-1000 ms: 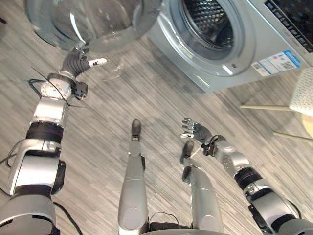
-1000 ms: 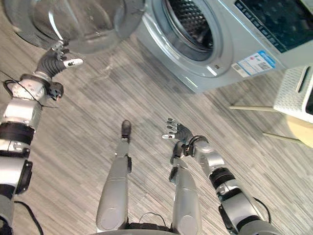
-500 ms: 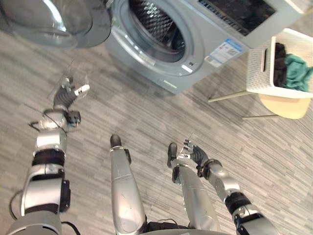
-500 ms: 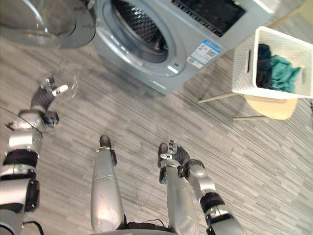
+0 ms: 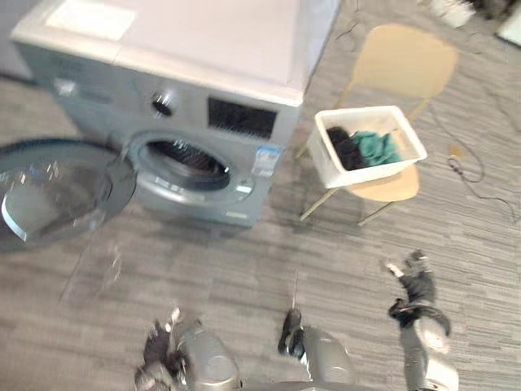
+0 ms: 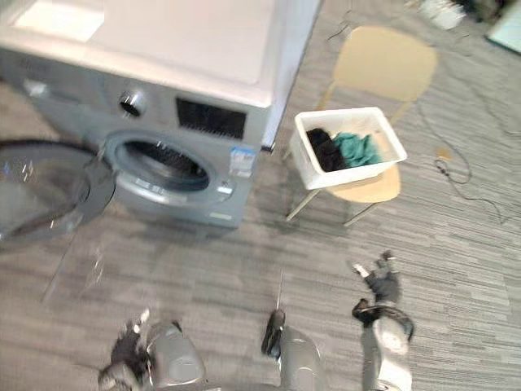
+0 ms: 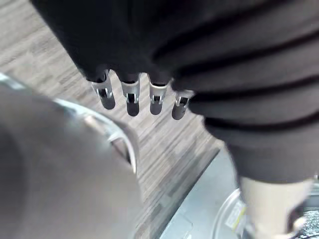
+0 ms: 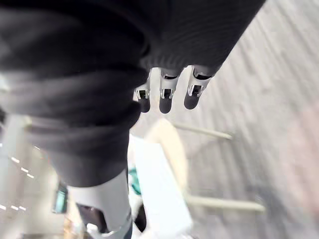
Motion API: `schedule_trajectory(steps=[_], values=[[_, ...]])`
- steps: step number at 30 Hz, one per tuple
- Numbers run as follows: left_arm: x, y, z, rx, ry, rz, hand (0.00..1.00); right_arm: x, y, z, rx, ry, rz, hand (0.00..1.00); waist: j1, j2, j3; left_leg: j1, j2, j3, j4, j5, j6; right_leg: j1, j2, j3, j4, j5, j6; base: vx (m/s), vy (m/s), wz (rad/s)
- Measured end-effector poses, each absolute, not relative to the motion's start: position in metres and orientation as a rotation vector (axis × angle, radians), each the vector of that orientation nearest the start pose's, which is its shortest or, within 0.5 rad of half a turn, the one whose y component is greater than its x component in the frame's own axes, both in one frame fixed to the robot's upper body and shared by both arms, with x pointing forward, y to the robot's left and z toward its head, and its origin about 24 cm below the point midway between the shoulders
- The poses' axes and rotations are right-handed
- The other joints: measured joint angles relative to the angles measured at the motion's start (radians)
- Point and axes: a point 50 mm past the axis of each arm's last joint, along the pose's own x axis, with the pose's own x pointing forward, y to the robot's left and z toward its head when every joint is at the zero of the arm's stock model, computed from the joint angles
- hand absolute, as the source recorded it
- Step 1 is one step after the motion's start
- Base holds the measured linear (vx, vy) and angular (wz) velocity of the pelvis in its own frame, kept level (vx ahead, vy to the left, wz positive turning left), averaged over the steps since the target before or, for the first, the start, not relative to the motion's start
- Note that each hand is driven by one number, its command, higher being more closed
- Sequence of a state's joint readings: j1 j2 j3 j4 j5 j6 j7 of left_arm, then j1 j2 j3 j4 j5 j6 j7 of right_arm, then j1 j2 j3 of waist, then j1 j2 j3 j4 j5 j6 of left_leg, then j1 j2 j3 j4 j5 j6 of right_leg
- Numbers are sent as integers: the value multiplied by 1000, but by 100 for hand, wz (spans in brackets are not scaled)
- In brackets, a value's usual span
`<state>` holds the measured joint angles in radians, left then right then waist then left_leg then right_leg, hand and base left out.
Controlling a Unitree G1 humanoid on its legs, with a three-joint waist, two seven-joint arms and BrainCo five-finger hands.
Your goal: Pick up the laundry basket with both hands and put the clothes into the washing machine.
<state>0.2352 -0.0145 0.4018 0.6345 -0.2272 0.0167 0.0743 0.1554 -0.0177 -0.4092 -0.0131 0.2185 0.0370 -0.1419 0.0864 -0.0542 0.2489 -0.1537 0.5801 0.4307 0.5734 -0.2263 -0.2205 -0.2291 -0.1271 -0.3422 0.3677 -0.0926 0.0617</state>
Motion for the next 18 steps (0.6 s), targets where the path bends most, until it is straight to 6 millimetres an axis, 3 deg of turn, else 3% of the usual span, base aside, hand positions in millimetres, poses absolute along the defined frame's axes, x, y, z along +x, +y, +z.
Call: schedule_trajectory(steps=[1,2,5,7,8,9,10,11,13,14,16,17,18], values=[[85,232,-138,-293,893,639,0,204,-272,32,113,37,-622,0,-22,-14,-42,64,-11,39,-71,29,-18,1,-12,-12,38,-34,4,209,-90,-26],[84,233,-139,-290,904,642,0,206,-273,37,108,20,-623,0,-24,-13,-46,76,-13,45,-84,35,-23,1,-12,-11,42,-38,10,192,-134,-25],[78,235,-144,-308,937,684,0,236,-264,75,65,-141,-566,0,-41,5,-80,151,-4,64,-179,118,-28,-2,38,-1,66,-76,-23,183,-219,-36],[77,240,-143,-321,930,739,0,258,-248,97,29,-218,-497,0,-31,6,-81,142,39,29,-114,182,77,11,92,29,54,-85,-52,128,-240,-67],[80,244,-142,-329,915,766,0,266,-242,107,-8,-253,-470,0,-15,6,-81,101,71,-10,-20,235,260,38,127,51,20,-78,-75,185,-311,-56],[81,240,-142,-348,911,767,0,272,-241,114,-64,-272,-457,0,-7,7,-81,38,58,-96,79,228,307,77,140,58,-18,-73,-90,221,-328,-39],[83,235,-143,-360,912,757,0,274,-243,116,-98,-275,-455,0,-6,8,-82,16,26,-145,119,189,272,97,140,60,-38,-70,-95,163,-231,-11],[85,226,-144,-375,915,730,0,278,-246,120,-150,-281,-440,0,-1,8,-82,-15,-66,-215,157,114,223,130,134,67,-75,-67,-102,173,-167,-3],[89,220,-144,-369,908,688,0,286,-253,126,-261,-277,-438,0,8,17,-81,-48,-223,-237,118,22,187,169,122,68,-122,-64,-104,157,-74,6],[89,219,-143,-362,905,678,0,289,-255,126,-288,-270,-437,0,10,23,-80,-56,-263,-228,90,11,188,181,123,65,-137,-64,-104,154,27,20],[87,219,-142,-343,899,662,0,301,-258,125,-335,-230,-426,0,14,44,-77,-87,-406,-199,-37,3,193,218,119,51,-187,-62,-102,174,67,20],[84,219,-143,-339,906,662,0,310,-255,126,-391,-218,-397,0,21,56,-71,-87,-447,-196,-118,7,209,227,122,50,-199,-53,-84,162,67,2],[84,220,-142,-331,908,657,0,313,-252,126,-420,-211,-382,0,35,57,-70,-77,-449,-192,-124,14,247,226,123,58,-198,-55,-79,222,78,-10]])
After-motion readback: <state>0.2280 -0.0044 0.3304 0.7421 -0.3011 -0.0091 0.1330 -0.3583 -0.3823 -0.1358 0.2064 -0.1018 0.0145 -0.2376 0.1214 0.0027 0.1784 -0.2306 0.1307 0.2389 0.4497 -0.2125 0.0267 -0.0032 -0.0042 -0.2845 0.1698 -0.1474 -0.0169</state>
